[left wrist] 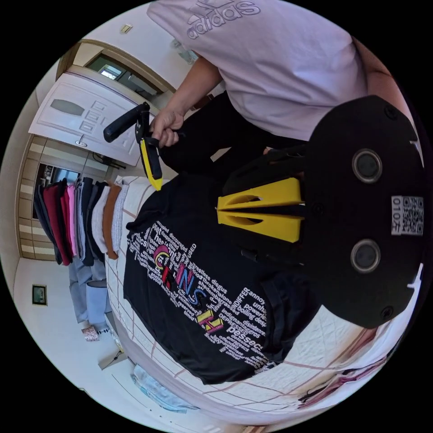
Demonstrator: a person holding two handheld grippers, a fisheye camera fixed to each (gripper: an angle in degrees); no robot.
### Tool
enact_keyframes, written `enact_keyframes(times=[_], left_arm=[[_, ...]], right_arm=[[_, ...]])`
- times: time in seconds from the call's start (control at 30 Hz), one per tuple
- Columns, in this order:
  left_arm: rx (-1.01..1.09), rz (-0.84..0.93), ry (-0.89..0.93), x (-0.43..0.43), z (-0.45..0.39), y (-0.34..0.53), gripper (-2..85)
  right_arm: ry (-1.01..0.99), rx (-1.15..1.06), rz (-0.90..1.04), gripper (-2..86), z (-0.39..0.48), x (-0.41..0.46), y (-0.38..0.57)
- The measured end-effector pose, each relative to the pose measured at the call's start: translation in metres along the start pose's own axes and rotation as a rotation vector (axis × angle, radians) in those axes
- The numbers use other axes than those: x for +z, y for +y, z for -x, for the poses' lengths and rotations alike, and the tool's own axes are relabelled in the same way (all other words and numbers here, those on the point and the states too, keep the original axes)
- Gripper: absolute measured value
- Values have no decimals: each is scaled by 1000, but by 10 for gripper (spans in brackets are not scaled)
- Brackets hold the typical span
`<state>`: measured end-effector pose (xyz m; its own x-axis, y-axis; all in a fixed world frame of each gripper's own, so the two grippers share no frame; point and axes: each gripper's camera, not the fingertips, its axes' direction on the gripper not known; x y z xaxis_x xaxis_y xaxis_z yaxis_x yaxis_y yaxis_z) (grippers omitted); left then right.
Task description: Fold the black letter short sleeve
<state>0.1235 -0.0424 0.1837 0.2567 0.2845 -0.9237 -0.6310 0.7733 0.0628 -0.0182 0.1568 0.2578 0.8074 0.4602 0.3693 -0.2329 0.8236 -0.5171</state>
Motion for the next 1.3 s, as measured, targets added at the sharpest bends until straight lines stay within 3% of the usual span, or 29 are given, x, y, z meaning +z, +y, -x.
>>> enact_keyframes(times=[0.1,0.17,0.33,0.43,0.6,0.97,1.13,1.3], left_arm=[[-53,52,-153,7,-3,24,-1],[-75,225,-219,36,-1,43,1],[10,-5,-377,-7,-55,85,18],[180,44,-531,1,-98,118,36],[267,146,-461,39,-126,141,55],[285,136,-463,64,-150,156,85],[319,130,-486,74,-167,163,95],[343,106,-551,82,-179,165,103]], right_arm=[[77,-53,108,68,6,34,-5],[112,-94,116,70,15,40,-7],[166,-251,53,84,58,6,9],[217,-433,55,97,100,9,44],[379,-686,198,119,165,58,93],[797,-910,223,99,221,116,97],[684,-836,117,36,220,70,84],[380,-755,105,33,206,-10,40]])
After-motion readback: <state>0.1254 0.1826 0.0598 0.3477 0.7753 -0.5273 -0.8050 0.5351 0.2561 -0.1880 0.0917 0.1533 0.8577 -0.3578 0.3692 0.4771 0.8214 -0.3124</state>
